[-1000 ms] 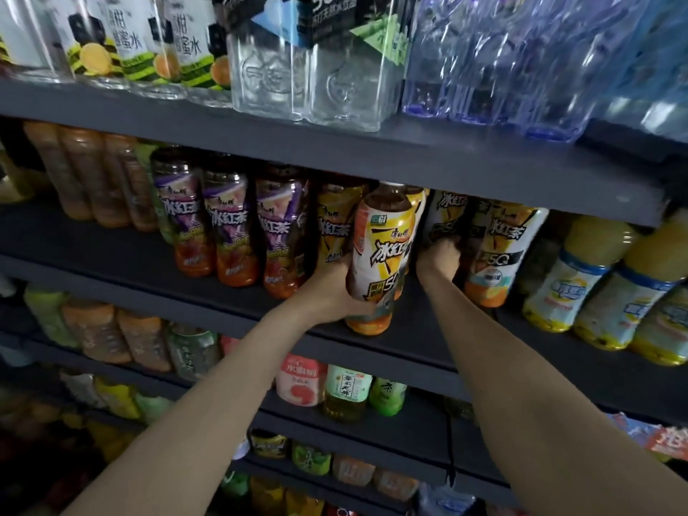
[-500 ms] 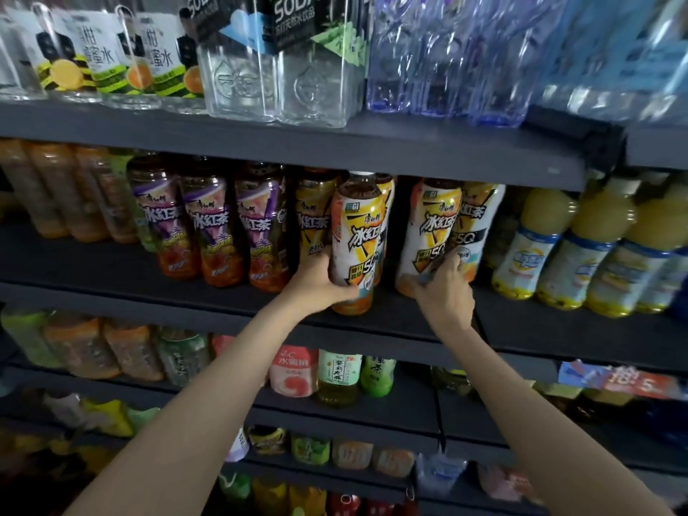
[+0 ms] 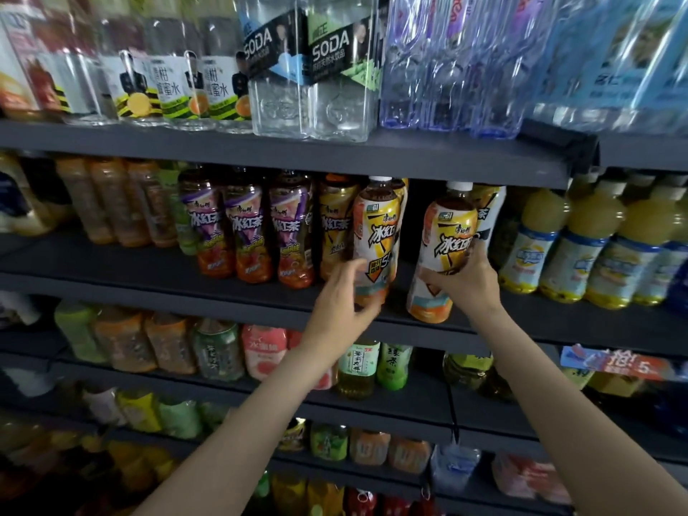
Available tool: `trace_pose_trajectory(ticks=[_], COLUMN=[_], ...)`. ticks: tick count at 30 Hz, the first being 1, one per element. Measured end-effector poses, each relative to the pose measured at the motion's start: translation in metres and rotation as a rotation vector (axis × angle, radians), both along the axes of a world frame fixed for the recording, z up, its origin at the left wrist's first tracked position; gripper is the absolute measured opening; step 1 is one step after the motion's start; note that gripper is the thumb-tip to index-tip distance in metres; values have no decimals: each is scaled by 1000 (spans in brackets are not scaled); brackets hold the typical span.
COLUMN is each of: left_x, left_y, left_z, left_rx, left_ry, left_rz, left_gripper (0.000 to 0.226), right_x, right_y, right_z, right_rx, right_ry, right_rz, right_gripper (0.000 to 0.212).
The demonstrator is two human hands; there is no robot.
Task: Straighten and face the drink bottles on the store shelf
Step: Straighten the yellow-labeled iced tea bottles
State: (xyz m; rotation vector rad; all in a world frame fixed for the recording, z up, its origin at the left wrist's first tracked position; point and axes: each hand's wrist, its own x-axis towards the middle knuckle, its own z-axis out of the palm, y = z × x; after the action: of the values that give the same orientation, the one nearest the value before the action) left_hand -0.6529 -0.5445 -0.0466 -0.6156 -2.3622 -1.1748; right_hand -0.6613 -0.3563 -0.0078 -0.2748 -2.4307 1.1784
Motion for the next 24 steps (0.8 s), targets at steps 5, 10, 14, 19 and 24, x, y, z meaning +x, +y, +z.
trace_pose_trajectory(ticks=[5, 10, 14, 19, 24], left_x=[12, 28, 40, 52, 55], left_y=[11, -3, -25, -45, -52], left_z=[12, 27, 33, 39, 43], left_rx=[21, 132, 214, 444, 400], left_ry=[-537, -556, -686, -946, -899], left_rz=[-300, -284, -329, -513, -449], left_gripper=[82, 48, 39, 36, 40], right_x=[29, 51, 61, 68, 65], right_y=[-12, -21, -17, -29, -36], right_z=[11, 18, 18, 20, 26], right_rx=[-305, -767, -891, -1012, -1054], right_ry=[-45, -98, -184, -215, -69], right_rz=[181, 337, 383, 458, 436], right_gripper=[50, 23, 22, 19, 30])
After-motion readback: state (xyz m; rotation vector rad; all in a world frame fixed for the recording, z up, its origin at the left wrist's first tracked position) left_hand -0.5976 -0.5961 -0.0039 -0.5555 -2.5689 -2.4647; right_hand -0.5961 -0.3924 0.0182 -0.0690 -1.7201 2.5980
